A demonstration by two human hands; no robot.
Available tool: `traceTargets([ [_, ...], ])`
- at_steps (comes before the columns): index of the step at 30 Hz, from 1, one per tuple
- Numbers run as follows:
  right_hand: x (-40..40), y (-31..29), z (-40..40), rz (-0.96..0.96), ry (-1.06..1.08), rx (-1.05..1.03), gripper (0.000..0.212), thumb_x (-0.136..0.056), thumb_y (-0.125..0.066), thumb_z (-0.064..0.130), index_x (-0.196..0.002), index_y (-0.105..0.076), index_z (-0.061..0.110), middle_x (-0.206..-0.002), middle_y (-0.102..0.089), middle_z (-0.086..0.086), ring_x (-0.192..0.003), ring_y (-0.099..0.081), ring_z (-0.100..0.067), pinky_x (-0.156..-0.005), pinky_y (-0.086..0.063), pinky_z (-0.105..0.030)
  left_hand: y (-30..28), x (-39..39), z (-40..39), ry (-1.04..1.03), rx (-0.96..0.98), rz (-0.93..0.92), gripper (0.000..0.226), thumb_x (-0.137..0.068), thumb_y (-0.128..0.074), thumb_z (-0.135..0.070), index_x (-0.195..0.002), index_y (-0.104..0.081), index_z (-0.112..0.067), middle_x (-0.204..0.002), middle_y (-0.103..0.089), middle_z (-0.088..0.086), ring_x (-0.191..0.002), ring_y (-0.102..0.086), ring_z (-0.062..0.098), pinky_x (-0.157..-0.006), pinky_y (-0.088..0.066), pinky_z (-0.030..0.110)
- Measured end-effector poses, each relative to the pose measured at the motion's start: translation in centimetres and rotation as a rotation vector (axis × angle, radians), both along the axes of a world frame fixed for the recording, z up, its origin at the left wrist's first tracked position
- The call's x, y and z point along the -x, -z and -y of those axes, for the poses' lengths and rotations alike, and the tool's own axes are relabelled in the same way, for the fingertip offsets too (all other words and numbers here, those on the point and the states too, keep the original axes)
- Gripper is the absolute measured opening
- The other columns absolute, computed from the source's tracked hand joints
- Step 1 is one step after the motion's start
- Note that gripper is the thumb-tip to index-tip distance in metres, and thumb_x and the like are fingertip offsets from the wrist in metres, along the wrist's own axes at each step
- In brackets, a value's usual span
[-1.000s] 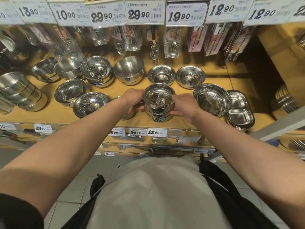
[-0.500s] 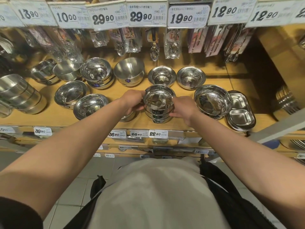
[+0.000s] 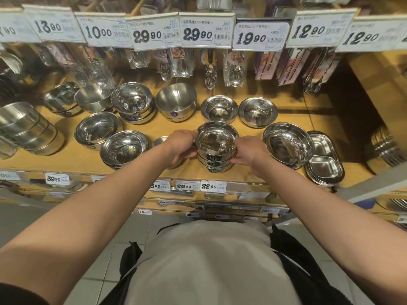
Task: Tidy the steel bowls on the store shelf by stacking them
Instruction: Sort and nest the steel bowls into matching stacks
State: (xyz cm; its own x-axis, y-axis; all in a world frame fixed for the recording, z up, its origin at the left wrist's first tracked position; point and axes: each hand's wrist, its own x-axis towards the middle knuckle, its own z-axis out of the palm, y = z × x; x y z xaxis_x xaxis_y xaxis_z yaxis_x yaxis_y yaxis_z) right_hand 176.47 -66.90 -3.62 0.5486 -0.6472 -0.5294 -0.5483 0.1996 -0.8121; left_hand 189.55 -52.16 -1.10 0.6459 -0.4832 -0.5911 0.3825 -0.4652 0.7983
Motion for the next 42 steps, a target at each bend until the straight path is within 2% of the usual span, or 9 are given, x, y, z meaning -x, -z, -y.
traceTargets([
  [5, 0.1, 0.0, 0.4, 0.007, -0.025, -0.016, 0.033, -0.101, -0.054, 0.029, -0.124, -0.065, 0.009, -0.086, -0.071, -0.007, -0.077, -0.074, -0.016, -0.068, -0.064, -0.03, -0.1, 0.2, 0.0, -0.013, -0.02, -0.005, 0.021, -0.104, -0.048, -0.019, -0.099, -0.067, -0.014, -0.089, -0.07, 0.009, -0.083, -0.066, 0.019, -0.077, -0.058, 0.029],
  [10, 0.3, -0.5, 0.7, 0.015, -0.047, 0.059, 0.019, -0.101, -0.054, 0.025, -0.104, -0.068, 0.013, -0.09, -0.063, -0.005, -0.076, -0.068, -0.013, -0.06, -0.062, -0.024, -0.3, 0.4, -0.2, 0.005, -0.043, -0.006, 0.023, -0.105, -0.047, -0.019, -0.094, -0.067, -0.017, -0.084, -0.073, 0.008, -0.079, -0.069, 0.019, -0.054, -0.058, 0.023],
  [13, 0.3, -0.7, 0.9, 0.025, -0.058, 0.14, 0.022, -0.1, -0.058, 0.019, -0.119, -0.068, 0.014, -0.082, -0.061, 0.003, -0.072, -0.067, -0.012, -0.051, -0.058, -0.018, -0.3, 0.3, -0.2, -0.008, -0.031, 0.052, 0.022, -0.103, -0.048, -0.011, -0.094, -0.068, -0.01, -0.081, -0.072, 0.012, -0.065, -0.065, 0.02, -0.045, -0.051, 0.022],
  [19, 0.2, -0.9, 1.1, 0.018, -0.089, 0.175, 0.036, -0.097, -0.06, 0.011, -0.133, -0.062, 0.007, -0.118, -0.068, -0.01, -0.076, -0.073, -0.019, -0.058, -0.061, -0.022, -0.3, 0.4, 0.2, -0.046, -0.02, 0.16, 0.024, -0.097, -0.056, -0.001, -0.077, -0.068, -0.006, -0.074, -0.067, 0.011, -0.059, -0.059, 0.018, -0.049, -0.052, 0.024],
  [28, -0.2, -1.3, 1.2, 0.027, -0.083, 0.149, 0.033, -0.096, -0.059, 0.008, -0.129, -0.066, 0.005, -0.103, -0.067, -0.001, -0.071, -0.069, -0.014, -0.081, -0.063, -0.04, 0.0, 0.4, 0.2, -0.061, -0.026, 0.162, 0.025, -0.099, -0.052, 0.001, -0.08, -0.068, -0.003, -0.077, -0.067, 0.013, -0.064, -0.059, 0.019, -0.052, -0.053, 0.024],
  [31, -0.1, -1.3, 1.2, 0.025, -0.082, 0.138, 0.035, -0.097, -0.059, 0.007, -0.131, -0.064, 0.005, -0.092, -0.068, 0.003, -0.071, -0.069, -0.014, -0.076, -0.063, -0.034, 0.2, 0.2, 0.1, -0.069, -0.025, 0.157, 0.025, -0.1, -0.053, -0.003, -0.08, -0.069, -0.004, -0.079, -0.07, 0.014, -0.066, -0.062, 0.02, -0.054, -0.056, 0.024],
  [35, 0.1, -1.4, 1.2, 0.012, -0.119, 0.169, 0.036, -0.097, -0.06, 0.009, -0.132, -0.065, 0.006, -0.119, -0.07, -0.01, -0.077, -0.07, -0.016, -0.062, -0.062, -0.022, 0.2, 0.5, 0.0, -0.048, -0.045, 0.195, 0.025, -0.1, -0.055, -0.008, -0.081, -0.071, -0.008, -0.08, -0.071, 0.014, -0.071, -0.063, 0.023, -0.073, -0.057, 0.036],
  [39, 0.6, -2.7, 2.2, -0.012, -0.173, 0.242, 0.033, -0.097, -0.064, 0.017, -0.129, -0.066, 0.011, -0.122, -0.069, -0.006, -0.076, -0.073, -0.018, -0.077, -0.063, -0.034, -0.5, 0.2, -0.8, -0.05, -0.016, 0.162, 0.022, -0.099, -0.055, -0.01, -0.084, -0.071, -0.008, -0.081, -0.072, 0.015, -0.073, -0.063, 0.025, -0.071, -0.054, 0.037],
  [42, 0.7, -4.3, 5.6, -0.003, -0.142, 0.397, 0.021, -0.098, -0.062, 0.024, -0.117, -0.071, 0.023, -0.109, -0.074, 0.002, -0.073, -0.074, -0.015, -0.072, -0.063, -0.036, -1.2, -1.7, -1.2, -0.078, -0.032, 0.23, 0.022, -0.099, -0.056, -0.015, -0.083, -0.071, -0.01, -0.082, -0.069, 0.009, -0.075, -0.062, 0.023, -0.069, -0.055, 0.036],
])
